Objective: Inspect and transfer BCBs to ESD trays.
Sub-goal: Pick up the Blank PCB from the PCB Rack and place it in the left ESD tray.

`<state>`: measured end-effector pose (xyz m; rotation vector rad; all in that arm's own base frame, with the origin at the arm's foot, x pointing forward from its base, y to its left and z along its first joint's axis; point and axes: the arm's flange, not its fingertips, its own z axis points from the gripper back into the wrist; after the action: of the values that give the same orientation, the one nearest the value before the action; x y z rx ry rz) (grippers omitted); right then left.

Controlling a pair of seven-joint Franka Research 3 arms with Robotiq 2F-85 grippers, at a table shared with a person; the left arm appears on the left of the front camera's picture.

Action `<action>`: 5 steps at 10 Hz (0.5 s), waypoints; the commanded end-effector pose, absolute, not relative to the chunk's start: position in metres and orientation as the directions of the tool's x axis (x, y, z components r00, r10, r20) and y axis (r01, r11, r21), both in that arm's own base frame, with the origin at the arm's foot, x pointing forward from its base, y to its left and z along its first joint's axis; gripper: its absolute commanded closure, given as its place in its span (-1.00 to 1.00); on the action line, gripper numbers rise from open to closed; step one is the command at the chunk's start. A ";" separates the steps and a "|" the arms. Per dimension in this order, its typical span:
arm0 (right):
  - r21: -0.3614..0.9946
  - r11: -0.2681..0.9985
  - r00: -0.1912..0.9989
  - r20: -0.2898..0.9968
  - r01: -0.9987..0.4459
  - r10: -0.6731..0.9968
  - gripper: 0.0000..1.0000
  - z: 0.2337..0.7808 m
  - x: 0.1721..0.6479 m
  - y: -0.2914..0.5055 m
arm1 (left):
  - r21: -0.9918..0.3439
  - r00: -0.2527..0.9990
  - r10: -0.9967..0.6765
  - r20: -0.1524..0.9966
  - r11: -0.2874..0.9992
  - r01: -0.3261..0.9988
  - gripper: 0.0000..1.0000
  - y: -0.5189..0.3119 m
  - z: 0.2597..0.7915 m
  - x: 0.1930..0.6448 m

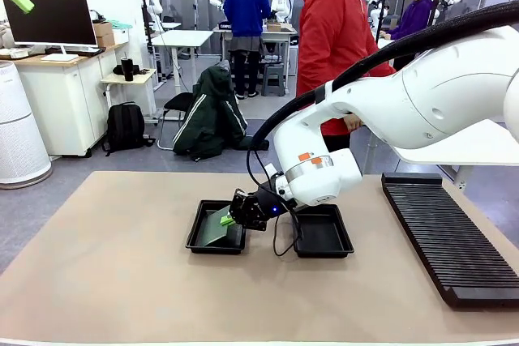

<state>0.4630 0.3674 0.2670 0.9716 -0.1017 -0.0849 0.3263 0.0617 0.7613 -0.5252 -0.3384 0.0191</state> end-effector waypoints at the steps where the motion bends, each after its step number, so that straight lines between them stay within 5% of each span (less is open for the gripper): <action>1: 0.827 0.561 0.992 0.048 0.026 -0.117 0.96 0.267 0.463 0.367 | -0.496 0.945 0.104 0.311 0.866 0.068 -1.00 0.062 0.760 0.325; 5: 0.772 0.634 0.993 0.034 0.046 -0.113 0.62 0.287 0.466 0.379 | -0.496 0.945 0.104 0.311 0.866 0.068 -1.00 0.062 0.760 0.325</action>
<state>0.4637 0.3714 0.2754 0.9235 -0.0826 -0.0791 0.3263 0.0617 0.7613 -0.5252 -0.3384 0.0191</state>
